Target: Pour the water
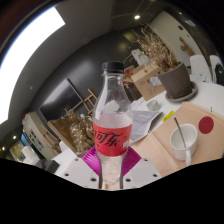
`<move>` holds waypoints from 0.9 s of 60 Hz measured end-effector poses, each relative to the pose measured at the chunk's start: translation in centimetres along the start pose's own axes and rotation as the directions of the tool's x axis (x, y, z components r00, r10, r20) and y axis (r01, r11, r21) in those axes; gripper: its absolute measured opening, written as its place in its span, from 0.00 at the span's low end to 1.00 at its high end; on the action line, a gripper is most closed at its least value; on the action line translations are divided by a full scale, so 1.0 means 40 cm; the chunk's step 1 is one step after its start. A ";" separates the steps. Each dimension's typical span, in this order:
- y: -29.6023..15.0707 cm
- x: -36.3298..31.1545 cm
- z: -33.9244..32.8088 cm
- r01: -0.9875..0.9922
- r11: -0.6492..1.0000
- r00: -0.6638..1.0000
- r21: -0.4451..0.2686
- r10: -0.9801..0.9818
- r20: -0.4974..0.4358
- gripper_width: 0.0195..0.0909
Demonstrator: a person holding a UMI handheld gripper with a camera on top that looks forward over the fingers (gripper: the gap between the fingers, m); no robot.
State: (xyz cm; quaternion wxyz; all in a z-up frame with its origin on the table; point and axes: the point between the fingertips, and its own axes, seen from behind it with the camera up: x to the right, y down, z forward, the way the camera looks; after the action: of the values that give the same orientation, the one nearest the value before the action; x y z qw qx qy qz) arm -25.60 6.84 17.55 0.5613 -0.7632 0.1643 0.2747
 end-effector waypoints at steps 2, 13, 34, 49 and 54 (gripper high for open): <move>-0.011 -0.010 -0.003 -0.113 0.994 0.993 -0.010 0.113 0.028 0.04; -0.030 -0.033 -0.001 -0.631 0.767 0.758 -0.120 0.642 0.119 0.03; -0.014 -0.002 0.003 -0.933 0.273 0.255 -0.233 0.961 0.103 0.04; -0.019 0.007 -0.005 -0.936 0.256 0.239 -0.240 0.966 0.096 0.03; -0.019 -0.003 -0.013 -0.909 0.333 0.321 -0.251 0.943 0.089 0.03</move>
State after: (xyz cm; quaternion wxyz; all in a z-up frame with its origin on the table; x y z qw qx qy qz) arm -25.14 6.57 18.33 0.2560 -0.5368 0.4865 0.6400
